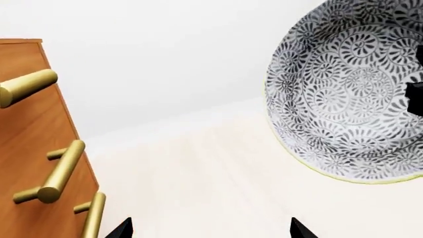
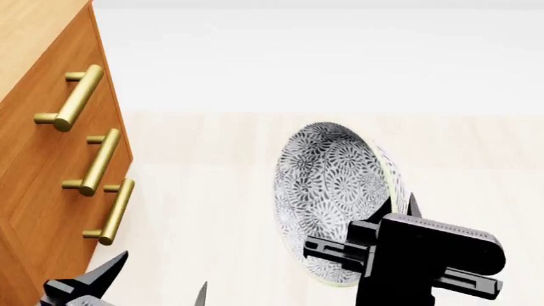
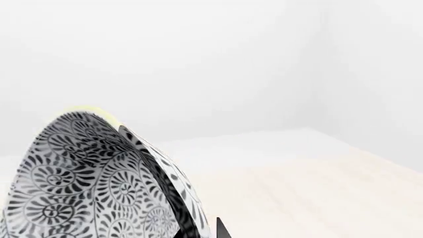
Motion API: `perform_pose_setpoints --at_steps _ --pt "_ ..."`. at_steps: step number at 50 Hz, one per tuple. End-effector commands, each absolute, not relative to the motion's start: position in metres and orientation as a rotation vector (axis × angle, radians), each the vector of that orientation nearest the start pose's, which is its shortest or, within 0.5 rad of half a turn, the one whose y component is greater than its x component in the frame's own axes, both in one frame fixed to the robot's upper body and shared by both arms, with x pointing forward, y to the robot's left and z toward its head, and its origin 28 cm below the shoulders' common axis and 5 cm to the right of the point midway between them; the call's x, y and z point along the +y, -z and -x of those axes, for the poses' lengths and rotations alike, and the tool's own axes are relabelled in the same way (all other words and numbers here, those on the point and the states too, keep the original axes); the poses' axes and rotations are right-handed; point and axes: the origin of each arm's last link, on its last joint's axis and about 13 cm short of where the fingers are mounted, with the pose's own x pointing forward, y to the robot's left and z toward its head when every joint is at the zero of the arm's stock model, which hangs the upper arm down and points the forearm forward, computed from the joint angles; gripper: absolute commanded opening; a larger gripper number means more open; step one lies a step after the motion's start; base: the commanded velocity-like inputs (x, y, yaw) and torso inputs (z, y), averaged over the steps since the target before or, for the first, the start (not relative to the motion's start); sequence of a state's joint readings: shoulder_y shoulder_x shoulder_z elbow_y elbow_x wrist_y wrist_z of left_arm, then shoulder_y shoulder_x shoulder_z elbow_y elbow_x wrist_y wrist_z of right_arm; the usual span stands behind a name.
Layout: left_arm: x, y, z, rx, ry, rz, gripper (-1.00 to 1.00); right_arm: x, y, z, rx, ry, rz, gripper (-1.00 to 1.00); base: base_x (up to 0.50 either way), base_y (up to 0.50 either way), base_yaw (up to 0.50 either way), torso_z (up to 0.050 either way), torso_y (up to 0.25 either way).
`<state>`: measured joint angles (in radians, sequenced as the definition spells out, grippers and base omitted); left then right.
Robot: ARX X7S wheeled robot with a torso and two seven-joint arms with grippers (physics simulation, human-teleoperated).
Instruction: Put the bowl on top of the cabinet.
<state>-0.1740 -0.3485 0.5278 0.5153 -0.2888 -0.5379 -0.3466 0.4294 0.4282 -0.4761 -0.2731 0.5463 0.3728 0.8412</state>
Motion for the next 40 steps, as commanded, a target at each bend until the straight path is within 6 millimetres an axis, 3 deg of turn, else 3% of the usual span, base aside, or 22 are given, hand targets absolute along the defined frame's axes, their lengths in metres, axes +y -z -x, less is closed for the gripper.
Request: perform_pose_setpoints --at_steps 1,14,40 --pt "0.161 -0.105 -0.201 -0.005 0.322 -0.173 1.00 -0.088 -0.129 -0.277 -0.124 0.142 0.036 -1.00 0.00 0.00 0.00 0.000 0.010" --pt "0.155 -0.120 -0.201 -0.028 0.327 -0.218 1.00 -0.089 -0.133 -0.278 -0.132 -0.054 -0.063 -1.00 0.00 0.00 0.00 0.000 0.000" --pt "0.164 -0.127 -0.204 -0.047 0.276 -0.217 1.00 -0.090 -0.130 -0.261 -0.193 -0.125 -0.051 -1.00 0.00 0.00 0.00 0.000 0.000"
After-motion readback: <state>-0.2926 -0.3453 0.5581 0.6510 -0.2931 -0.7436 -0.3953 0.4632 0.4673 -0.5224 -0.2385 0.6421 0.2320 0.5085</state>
